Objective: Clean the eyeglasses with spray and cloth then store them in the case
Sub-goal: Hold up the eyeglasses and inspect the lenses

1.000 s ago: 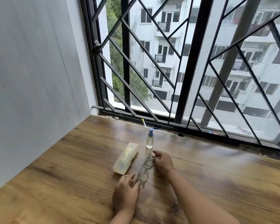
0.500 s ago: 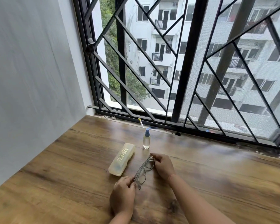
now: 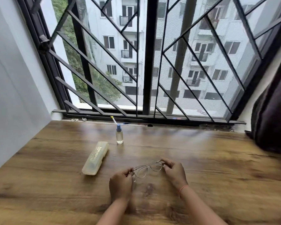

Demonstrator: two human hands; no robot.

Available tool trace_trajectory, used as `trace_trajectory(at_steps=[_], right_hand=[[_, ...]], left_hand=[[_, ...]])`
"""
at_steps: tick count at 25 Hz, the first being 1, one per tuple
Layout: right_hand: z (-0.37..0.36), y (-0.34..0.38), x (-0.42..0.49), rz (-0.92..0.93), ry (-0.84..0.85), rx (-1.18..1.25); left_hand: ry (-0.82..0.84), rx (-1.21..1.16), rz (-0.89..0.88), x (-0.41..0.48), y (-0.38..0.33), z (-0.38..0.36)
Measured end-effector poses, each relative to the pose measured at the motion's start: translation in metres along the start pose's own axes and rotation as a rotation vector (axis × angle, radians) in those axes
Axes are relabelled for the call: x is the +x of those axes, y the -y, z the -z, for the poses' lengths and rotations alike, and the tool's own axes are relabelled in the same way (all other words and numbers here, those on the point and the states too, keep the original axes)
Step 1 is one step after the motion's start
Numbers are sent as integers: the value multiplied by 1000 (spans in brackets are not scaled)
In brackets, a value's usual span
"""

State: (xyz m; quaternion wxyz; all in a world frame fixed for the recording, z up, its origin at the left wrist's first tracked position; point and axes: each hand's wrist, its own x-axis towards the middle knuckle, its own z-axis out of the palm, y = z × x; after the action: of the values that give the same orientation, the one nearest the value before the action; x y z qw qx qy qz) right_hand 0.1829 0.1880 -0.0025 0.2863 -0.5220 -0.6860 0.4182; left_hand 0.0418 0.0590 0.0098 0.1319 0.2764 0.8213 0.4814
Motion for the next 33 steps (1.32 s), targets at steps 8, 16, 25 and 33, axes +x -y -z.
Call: trace_trajectory(at_steps=[8, 16, 25, 33], right_hand=[[49, -30, -40, -56, -210, 87], [57, -15, -60, 25, -237, -30], [43, 18, -73, 727, -352, -731], [45, 23, -62, 641, -396, -526]], left_hand=[[149, -119, -98, -23, -23, -27], [112, -232, -139, -28, -23, -27], [6, -225, -318, -24, -25, -24], [-18, -267, -667, -28, -47, -10]])
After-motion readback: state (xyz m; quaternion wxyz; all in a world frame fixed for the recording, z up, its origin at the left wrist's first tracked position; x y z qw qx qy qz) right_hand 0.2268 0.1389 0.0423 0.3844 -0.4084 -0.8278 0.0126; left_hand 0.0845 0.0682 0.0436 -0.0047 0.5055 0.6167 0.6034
